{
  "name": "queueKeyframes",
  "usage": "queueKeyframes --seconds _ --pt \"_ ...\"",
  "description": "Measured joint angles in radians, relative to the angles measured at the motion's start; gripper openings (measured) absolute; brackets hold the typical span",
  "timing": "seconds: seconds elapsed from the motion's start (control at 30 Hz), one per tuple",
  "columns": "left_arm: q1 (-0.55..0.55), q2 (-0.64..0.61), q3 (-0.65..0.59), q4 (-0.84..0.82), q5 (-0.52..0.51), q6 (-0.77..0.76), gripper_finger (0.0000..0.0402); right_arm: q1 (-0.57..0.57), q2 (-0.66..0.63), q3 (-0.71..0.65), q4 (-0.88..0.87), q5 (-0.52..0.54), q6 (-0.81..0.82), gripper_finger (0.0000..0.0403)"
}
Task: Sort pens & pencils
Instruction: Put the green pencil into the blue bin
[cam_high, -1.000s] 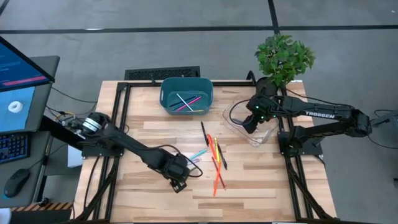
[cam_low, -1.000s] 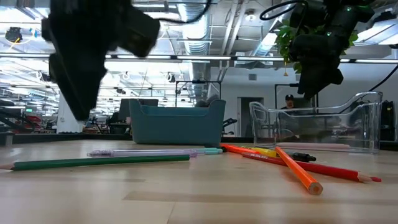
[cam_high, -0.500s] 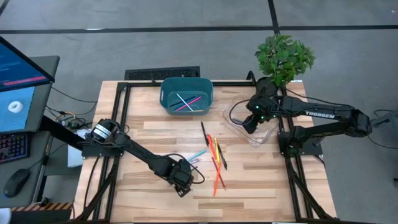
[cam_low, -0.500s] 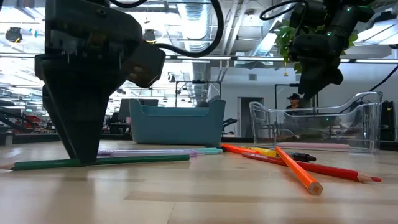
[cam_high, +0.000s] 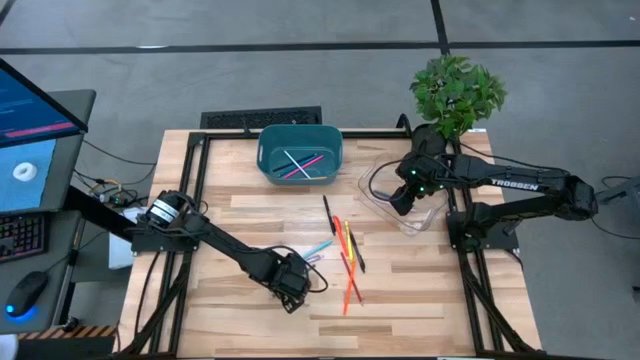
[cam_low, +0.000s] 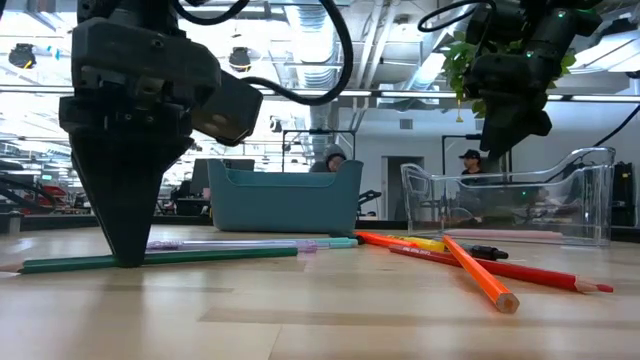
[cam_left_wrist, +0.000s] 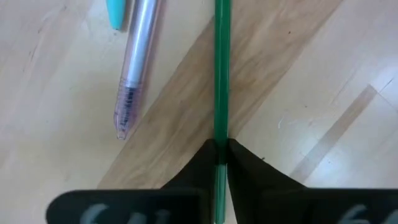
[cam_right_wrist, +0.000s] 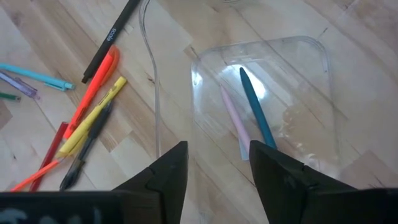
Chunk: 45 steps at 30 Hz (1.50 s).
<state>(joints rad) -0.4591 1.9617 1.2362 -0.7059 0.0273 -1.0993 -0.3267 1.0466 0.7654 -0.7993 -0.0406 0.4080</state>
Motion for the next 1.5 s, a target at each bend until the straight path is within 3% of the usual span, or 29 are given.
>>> queueKeyframes --seconds 0.33,0.57,0.77,0.97,1.13,1.27,1.5 --pt "0.001 -0.072 0.065 -0.053 0.008 0.072 0.0002 0.000 0.000 0.000 0.001 0.000 0.000 0.0184" --pt "0.018 -0.160 0.112 -0.122 -0.084 0.095 0.0000 0.000 0.000 0.000 0.028 0.000 0.001 0.0180" --pt "0.081 -0.278 0.114 -0.144 -0.228 0.190 0.0002 0.000 0.000 0.000 0.066 0.000 0.001 0.0180" --pt "0.211 -0.424 0.115 -0.144 -0.381 0.361 0.0002 -0.001 0.000 0.000 0.086 0.000 0.003 0.0181" --pt "0.381 -0.506 0.116 -0.142 -0.462 0.574 0.0001 -0.003 0.000 0.000 0.098 0.000 0.003 0.0178" --pt "0.553 -0.508 0.116 -0.132 -0.432 0.783 0.0001 -0.003 0.000 0.000 0.099 0.004 0.003 0.0176" --pt "0.789 -0.390 0.116 -0.104 -0.351 1.172 0.0000 -0.003 0.000 0.000 0.098 0.012 0.011 0.0177"
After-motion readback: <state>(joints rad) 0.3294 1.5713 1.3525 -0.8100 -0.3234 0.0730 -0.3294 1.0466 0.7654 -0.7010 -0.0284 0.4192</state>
